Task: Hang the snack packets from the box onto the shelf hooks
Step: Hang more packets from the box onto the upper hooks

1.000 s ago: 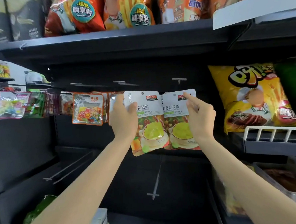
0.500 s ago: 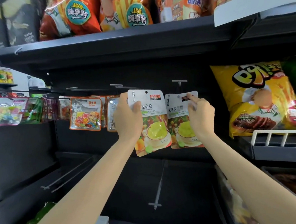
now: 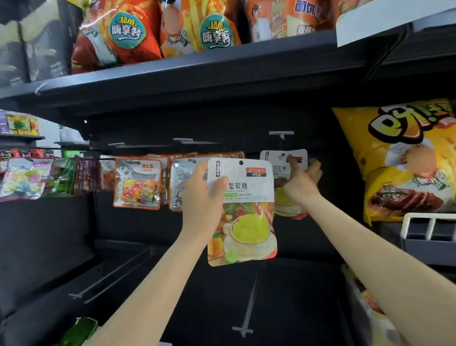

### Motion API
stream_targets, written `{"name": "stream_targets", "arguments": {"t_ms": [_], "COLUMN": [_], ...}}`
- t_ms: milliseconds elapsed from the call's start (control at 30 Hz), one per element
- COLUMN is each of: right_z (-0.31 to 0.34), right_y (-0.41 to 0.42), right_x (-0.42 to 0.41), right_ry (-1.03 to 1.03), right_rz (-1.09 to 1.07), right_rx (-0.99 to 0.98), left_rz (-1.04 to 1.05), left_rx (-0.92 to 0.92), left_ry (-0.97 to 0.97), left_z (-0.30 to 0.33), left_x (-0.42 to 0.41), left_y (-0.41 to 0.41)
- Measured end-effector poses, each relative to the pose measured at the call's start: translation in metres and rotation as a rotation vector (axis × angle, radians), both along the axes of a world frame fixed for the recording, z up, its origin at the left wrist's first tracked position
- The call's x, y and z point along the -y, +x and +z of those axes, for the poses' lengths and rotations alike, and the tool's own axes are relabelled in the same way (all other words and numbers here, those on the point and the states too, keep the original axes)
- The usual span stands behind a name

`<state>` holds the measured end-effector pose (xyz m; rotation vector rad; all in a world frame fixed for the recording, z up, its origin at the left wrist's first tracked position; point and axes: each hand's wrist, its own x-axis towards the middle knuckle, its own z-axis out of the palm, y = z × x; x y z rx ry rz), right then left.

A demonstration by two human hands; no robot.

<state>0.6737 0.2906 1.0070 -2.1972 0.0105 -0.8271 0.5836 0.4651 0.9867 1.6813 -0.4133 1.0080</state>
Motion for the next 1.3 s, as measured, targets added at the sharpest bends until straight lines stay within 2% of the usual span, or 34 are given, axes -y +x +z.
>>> {"name": "stream_targets", "arguments": {"t_ms": [100,167,233,333,433,533,633,1033,1300], "right_z": [-0.015,-0.018,-0.017,-0.012,-0.011,-0.010,-0.010,-0.015,-0.019], "right_y": [-0.032,-0.057,-0.077,-0.089,-0.085,-0.080,-0.079,-0.076,-0.070], "right_x": [0.000,0.001,0.002,0.003,0.004,0.002,0.001,0.004,0.002], "right_ry": [0.216,0.347,0.391,0.293,0.187,0.154,0.147,0.148,0.136], "right_rz": [0.008,0.147,0.341,0.509,0.408,0.261,0.178,0.121,0.140], "right_rx": [0.473,0.617,0.615,0.517,0.503,0.494,0.489,0.539,0.540], "left_rz": [-0.135,-0.183,-0.220,-0.257,-0.242,-0.130,-0.090,-0.222,-0.210], "left_rx": [-0.001,0.006,0.025,0.073,0.099,0.061,0.013,0.008,0.034], "left_ry": [0.006,0.000,-0.033,-0.051,0.005,0.132,0.168,0.165,0.110], "left_z": [-0.006,-0.004,-0.001,0.004,0.006,0.006,0.004,0.003,-0.003], "left_x": [0.002,0.007,0.015,0.028,0.039,0.045,0.049,0.052,0.048], "left_y": [-0.005,-0.006,-0.006,-0.004,0.004,0.013,0.018,0.023,0.029]}}
